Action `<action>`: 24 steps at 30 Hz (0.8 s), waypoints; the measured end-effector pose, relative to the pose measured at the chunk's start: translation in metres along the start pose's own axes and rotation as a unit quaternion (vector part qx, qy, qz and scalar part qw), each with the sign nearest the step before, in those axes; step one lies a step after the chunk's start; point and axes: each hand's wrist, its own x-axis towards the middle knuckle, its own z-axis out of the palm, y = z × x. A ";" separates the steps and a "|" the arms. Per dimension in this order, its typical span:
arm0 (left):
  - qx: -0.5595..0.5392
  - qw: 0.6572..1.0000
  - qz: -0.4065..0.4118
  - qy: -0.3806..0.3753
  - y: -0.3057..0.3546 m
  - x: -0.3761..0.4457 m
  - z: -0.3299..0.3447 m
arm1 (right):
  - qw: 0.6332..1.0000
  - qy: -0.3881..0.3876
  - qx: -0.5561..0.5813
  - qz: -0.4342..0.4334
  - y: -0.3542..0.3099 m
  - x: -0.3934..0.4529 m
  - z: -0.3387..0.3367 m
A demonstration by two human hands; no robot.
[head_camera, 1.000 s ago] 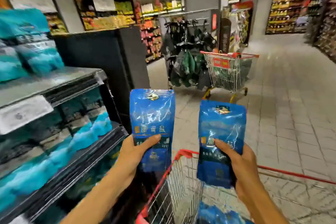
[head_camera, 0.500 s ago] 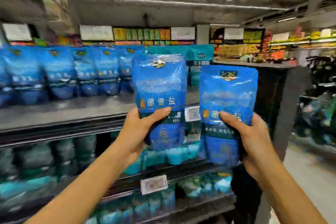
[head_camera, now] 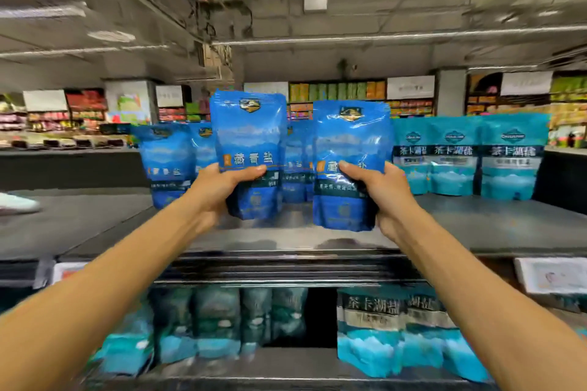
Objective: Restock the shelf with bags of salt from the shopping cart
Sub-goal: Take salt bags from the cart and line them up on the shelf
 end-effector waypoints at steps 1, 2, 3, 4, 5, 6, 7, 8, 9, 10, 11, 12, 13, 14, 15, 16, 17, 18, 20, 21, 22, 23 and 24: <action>-0.002 1.000 -0.011 0.011 -0.003 0.014 -0.009 | 1.000 -0.001 -0.006 0.005 0.006 0.012 0.013; -0.001 1.000 -0.020 0.018 -0.007 0.027 -0.017 | 1.000 -0.003 -0.015 0.007 0.013 0.024 0.025; 0.002 0.999 -0.028 0.020 -0.011 0.040 -0.024 | 1.000 -0.007 -0.024 0.007 0.021 0.036 0.036; 0.005 0.999 -0.030 0.017 -0.017 0.053 -0.029 | 0.999 -0.008 -0.031 0.007 0.028 0.049 0.046; 0.006 1.000 -0.026 0.013 -0.023 0.064 -0.032 | 0.999 -0.007 -0.036 0.009 0.035 0.059 0.055; 0.008 1.000 -0.015 0.012 -0.029 0.074 -0.033 | 0.999 -0.004 -0.043 0.012 0.042 0.070 0.063; 0.014 1.000 0.000 0.015 -0.036 0.082 -0.033 | 0.999 0.000 -0.051 0.019 0.049 0.078 0.070; 0.024 0.999 0.013 0.020 -0.044 0.090 -0.033 | 0.998 -0.001 -0.058 0.025 0.055 0.086 0.075; 0.037 0.999 0.019 0.023 -0.051 0.096 -0.033 | 0.997 -0.007 -0.067 0.028 0.062 0.092 0.080; 0.051 0.998 0.018 0.022 -0.057 0.101 -0.034 | 0.996 -0.012 -0.081 0.030 0.066 0.096 0.083; 0.068 0.997 0.014 0.012 -0.061 0.106 -0.036 | 0.994 -0.015 -0.100 0.030 0.069 0.100 0.084; 0.096 0.995 0.009 -0.004 -0.064 0.109 -0.042 | 0.990 -0.027 -0.134 0.025 0.071 0.104 0.082; 0.141 0.990 0.004 -0.023 -0.065 0.112 -0.048 | 0.982 -0.049 -0.182 0.015 0.070 0.106 0.079; 0.206 0.978 0.000 -0.038 -0.065 0.114 -0.055 | 0.967 -0.076 -0.241 0.005 0.069 0.107 0.073; 0.278 0.959 -0.006 -0.044 -0.064 0.115 -0.062 | 0.947 -0.098 -0.305 0.003 0.068 0.107 0.067; 0.354 0.934 -0.010 -0.039 -0.063 0.115 -0.067 | 0.925 -0.106 -0.364 0.007 0.067 0.107 0.061; 0.429 0.903 -0.009 -0.024 -0.061 0.113 -0.069 | 0.908 -0.101 -0.407 0.013 0.068 0.106 0.056; 0.491 0.871 -0.001 -0.004 -0.059 0.111 -0.069 | 0.898 -0.091 -0.430 0.020 0.068 0.105 0.053; 0.555 0.831 0.015 0.021 -0.054 0.107 -0.063 | 0.894 -0.067 -0.443 0.020 0.070 0.105 0.054; 0.562 0.827 0.011 0.024 -0.051 0.107 -0.059 | 0.889 -0.055 -0.455 0.018 0.071 0.106 0.057; 0.558 0.829 -0.004 0.024 -0.049 0.106 -0.056 | 0.884 -0.045 -0.465 0.017 0.070 0.106 0.060; 0.554 0.832 -0.026 0.023 -0.046 0.104 -0.053 | 0.882 -0.040 -0.469 0.019 0.070 0.108 0.063; 0.557 0.829 -0.045 0.019 -0.043 0.104 -0.052 | 0.884 -0.037 -0.466 0.023 0.071 0.109 0.065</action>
